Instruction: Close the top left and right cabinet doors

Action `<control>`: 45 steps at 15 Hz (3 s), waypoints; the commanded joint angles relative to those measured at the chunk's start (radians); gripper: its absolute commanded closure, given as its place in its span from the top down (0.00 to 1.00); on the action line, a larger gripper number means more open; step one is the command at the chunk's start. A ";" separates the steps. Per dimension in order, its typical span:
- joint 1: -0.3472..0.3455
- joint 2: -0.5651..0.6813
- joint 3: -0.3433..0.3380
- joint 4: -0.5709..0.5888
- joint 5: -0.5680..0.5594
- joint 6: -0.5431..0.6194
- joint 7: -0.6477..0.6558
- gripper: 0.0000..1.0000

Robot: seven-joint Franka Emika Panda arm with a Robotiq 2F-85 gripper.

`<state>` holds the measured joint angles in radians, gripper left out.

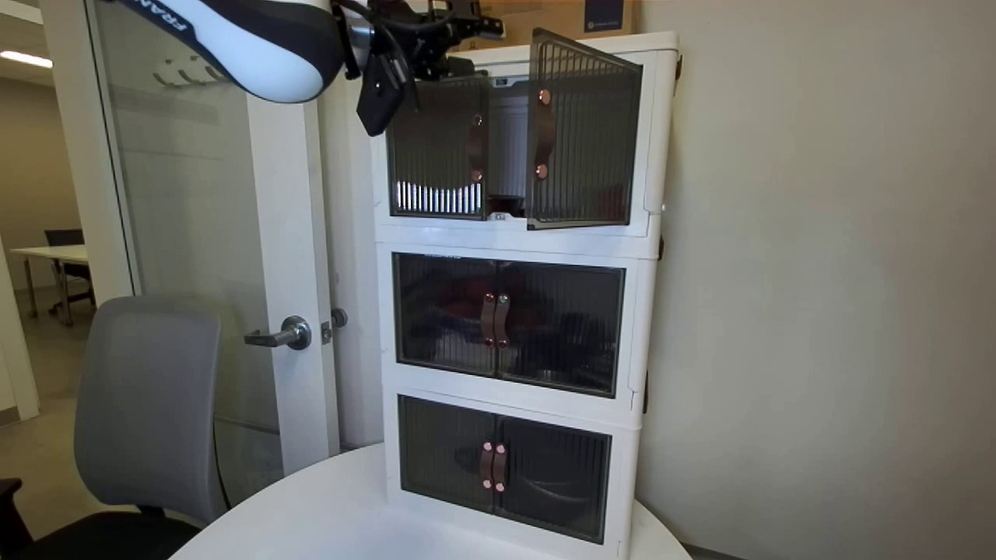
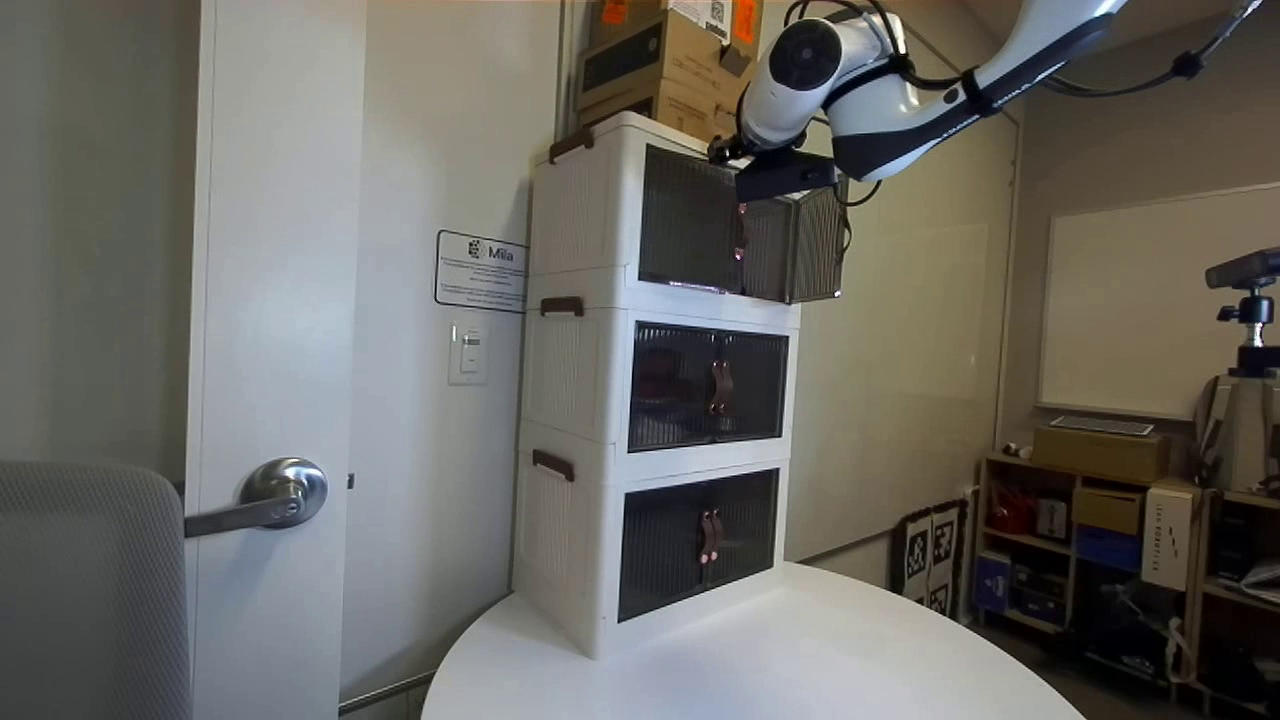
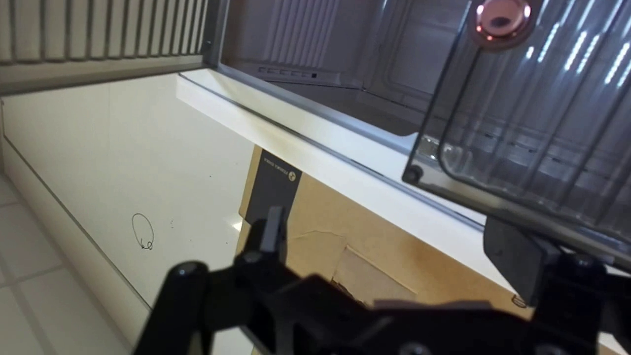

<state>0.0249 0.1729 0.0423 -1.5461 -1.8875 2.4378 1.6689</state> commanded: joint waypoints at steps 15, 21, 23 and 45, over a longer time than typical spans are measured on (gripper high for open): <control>-0.059 -0.191 -0.016 -0.109 0.169 0.430 0.000 1.00; -0.048 -0.248 -0.052 -0.349 0.649 0.543 -0.482 1.00; -0.036 -0.230 -0.041 -0.399 0.782 0.494 -0.634 1.00; -0.035 0.068 -0.042 0.078 0.391 0.253 -0.491 1.00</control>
<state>-0.0208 0.1596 0.0035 -1.5673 -1.4467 2.7186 1.1491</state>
